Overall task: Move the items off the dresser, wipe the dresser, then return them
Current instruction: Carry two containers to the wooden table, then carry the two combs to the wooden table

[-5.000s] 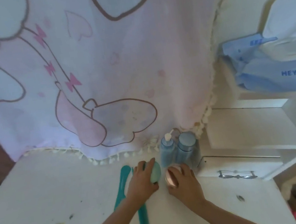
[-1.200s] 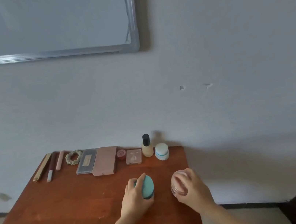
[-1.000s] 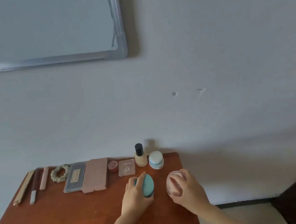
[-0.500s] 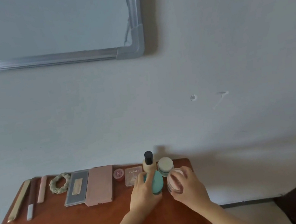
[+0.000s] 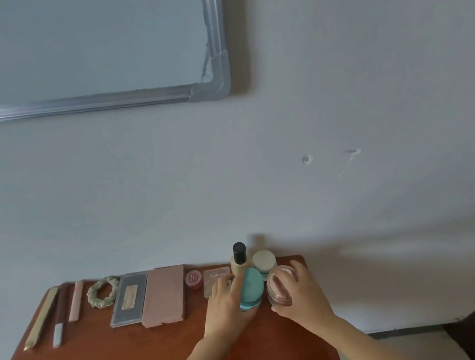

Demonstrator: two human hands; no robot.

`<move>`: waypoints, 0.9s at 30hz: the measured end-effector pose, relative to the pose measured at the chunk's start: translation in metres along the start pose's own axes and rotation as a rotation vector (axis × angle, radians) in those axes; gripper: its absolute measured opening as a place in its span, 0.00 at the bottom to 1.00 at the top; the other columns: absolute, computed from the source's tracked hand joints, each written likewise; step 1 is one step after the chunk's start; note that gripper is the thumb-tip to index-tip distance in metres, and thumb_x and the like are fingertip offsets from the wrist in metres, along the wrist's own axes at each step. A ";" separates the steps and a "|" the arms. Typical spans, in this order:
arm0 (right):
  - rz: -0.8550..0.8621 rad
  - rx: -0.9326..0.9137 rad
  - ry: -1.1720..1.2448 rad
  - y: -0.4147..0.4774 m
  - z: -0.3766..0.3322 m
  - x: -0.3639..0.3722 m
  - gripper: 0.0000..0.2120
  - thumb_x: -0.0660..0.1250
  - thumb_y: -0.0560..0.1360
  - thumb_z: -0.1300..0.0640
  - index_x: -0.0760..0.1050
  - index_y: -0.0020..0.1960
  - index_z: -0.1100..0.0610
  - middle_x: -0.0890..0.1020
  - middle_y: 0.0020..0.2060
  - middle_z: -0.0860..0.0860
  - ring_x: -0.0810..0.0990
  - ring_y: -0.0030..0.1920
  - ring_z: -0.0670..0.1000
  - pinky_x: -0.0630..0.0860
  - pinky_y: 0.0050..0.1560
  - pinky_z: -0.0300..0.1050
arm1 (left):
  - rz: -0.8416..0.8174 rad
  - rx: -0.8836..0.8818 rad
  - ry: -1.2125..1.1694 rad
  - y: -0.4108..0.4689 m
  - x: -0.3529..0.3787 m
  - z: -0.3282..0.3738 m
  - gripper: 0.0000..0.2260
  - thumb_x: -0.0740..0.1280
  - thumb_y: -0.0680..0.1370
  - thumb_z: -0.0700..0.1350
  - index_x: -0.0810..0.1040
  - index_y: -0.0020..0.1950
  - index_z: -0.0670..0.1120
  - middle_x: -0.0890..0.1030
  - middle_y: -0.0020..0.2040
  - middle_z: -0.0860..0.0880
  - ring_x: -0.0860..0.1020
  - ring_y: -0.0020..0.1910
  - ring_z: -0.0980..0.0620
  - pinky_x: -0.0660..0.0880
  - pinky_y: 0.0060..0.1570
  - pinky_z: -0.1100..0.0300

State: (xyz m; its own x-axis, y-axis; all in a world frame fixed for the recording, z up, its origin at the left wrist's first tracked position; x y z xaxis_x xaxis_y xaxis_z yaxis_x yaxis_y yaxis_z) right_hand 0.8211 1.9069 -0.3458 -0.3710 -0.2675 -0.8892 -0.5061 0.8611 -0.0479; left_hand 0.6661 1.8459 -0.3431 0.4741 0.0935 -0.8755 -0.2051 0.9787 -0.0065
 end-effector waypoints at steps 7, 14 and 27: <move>0.022 -0.034 -0.045 -0.022 -0.001 -0.023 0.30 0.66 0.73 0.43 0.60 0.71 0.47 0.55 0.73 0.53 0.57 0.72 0.53 0.59 0.68 0.42 | 0.048 -0.100 0.026 -0.036 -0.022 -0.012 0.32 0.65 0.75 0.55 0.54 0.75 0.54 0.62 0.70 0.51 0.63 0.68 0.53 0.64 0.66 0.61; 0.044 0.035 -0.123 -0.058 -0.005 -0.032 0.30 0.64 0.74 0.43 0.58 0.72 0.49 0.53 0.74 0.53 0.54 0.73 0.54 0.57 0.71 0.45 | 0.105 -0.068 0.019 -0.058 -0.034 -0.004 0.28 0.63 0.77 0.54 0.58 0.74 0.51 0.63 0.71 0.50 0.63 0.69 0.52 0.64 0.67 0.59; 0.313 0.656 -0.182 -0.245 -0.023 -0.056 0.31 0.63 0.75 0.46 0.56 0.74 0.52 0.53 0.74 0.57 0.52 0.74 0.55 0.54 0.71 0.46 | -0.119 0.637 -0.149 -0.093 -0.031 0.100 0.22 0.63 0.77 0.49 0.67 0.70 0.46 0.67 0.68 0.46 0.62 0.70 0.45 0.61 0.68 0.52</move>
State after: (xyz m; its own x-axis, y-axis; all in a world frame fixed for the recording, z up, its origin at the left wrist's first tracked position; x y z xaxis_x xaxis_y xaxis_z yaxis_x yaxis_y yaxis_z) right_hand 0.9479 1.7006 -0.2741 -0.2579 0.0589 -0.9644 0.1913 0.9815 0.0088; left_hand 0.7559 1.7701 -0.2674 0.5850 -0.0427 -0.8099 0.3809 0.8961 0.2279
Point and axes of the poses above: each hand's wrist, its own y-axis towards the middle knuckle, its own x-axis out of the palm, z = x × y, the point moved 3 cm from there along y, towards the middle knuckle
